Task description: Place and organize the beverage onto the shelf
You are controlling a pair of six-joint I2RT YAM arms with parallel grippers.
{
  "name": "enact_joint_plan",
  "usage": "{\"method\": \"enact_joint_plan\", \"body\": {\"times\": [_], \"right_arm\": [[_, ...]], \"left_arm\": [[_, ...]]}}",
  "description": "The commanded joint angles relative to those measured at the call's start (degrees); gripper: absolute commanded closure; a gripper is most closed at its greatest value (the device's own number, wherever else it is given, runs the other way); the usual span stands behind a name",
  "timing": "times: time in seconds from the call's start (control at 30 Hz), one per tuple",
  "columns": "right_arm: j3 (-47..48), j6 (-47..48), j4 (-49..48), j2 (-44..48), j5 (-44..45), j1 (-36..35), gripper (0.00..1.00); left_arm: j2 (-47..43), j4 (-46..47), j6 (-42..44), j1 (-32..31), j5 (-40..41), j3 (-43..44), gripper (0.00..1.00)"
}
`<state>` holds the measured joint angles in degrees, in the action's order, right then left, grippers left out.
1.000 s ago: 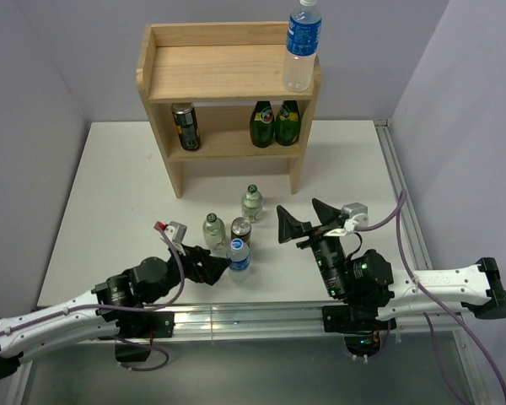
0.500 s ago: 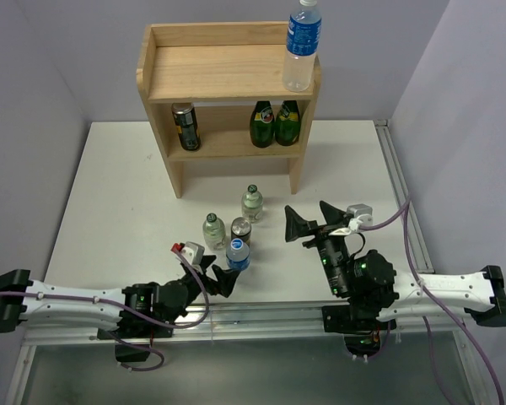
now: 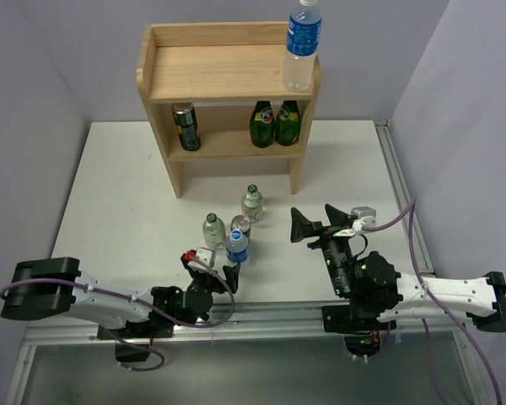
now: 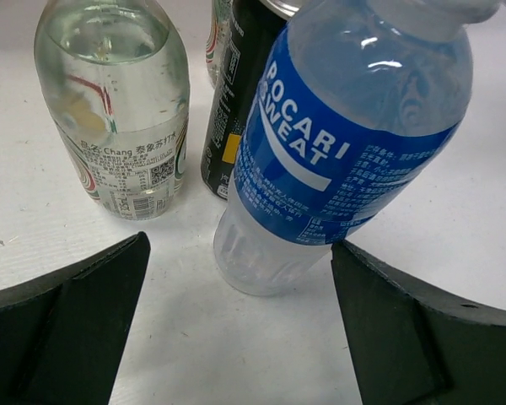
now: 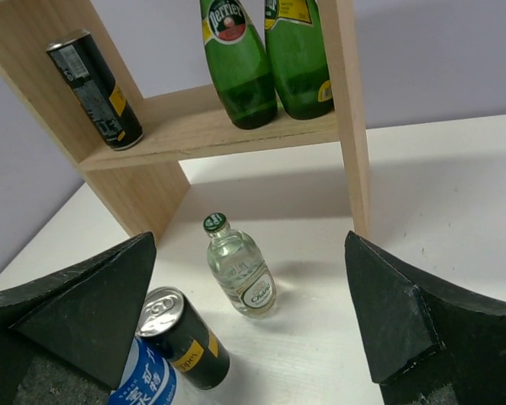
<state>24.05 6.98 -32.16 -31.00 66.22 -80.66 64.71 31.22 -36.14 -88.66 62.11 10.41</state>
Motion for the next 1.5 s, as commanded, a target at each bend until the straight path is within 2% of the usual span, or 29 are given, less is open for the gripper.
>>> {"method": "enact_joint_plan", "body": {"times": [0.0, 0.17, 0.43, 0.63, 0.87, 1.13, 1.3, 1.4, 1.43, 1.47], "right_arm": [[-0.67, -2.15, 0.87, 0.95, 0.50, 0.94, 0.00], [-1.20, -4.95, 2.54, 0.86, -0.82, 2.61, 0.00], [-1.29, -6.19, 3.51, 0.15, -1.79, 4.20, 0.00], [-1.90, -6.72, 5.00, 2.17, -1.70, 4.55, 0.00], [-2.52, -6.90, 7.46, 4.11, -1.79, 4.81, 0.00], [-3.22, -8.83, 8.52, 4.90, -2.05, 5.08, 0.00], [-3.22, -9.00, 8.52, 4.29, -1.97, 5.08, 0.00], [-3.22, -9.18, 8.34, 4.11, -2.14, 5.08, 0.00], [-3.22, -9.35, 8.26, 4.02, -2.23, 5.08, 0.00], [-3.22, -9.44, 8.26, 3.93, -2.23, 5.08, 0.00]], "left_arm": [[1.03, 6.82, 1.77, -0.46, 3.11, 1.36, 0.04], [3.67, 10.96, 3.97, -0.46, 2.85, 1.98, 0.05], [14.82, 19.92, 9.68, -0.19, -0.23, 6.98, 0.04], [21.07, 26.43, 10.92, 1.82, -1.55, 7.87, 0.08], [29.93, 34.95, 13.28, 5.77, -3.83, 8.74, 0.05], [32.32, 38.57, 16.36, 8.06, -3.75, 10.41, 0.11], [31.36, 36.73, 15.05, 8.24, -2.43, 10.59, 0.28], [30.13, 33.56, 13.29, 8.24, -1.73, 10.85, 0.45], [29.87, 33.29, 13.11, 8.24, -1.55, 10.77, 0.75], [29.43, 31.72, 11.98, 8.24, -0.85, 10.77, 0.81]]}}
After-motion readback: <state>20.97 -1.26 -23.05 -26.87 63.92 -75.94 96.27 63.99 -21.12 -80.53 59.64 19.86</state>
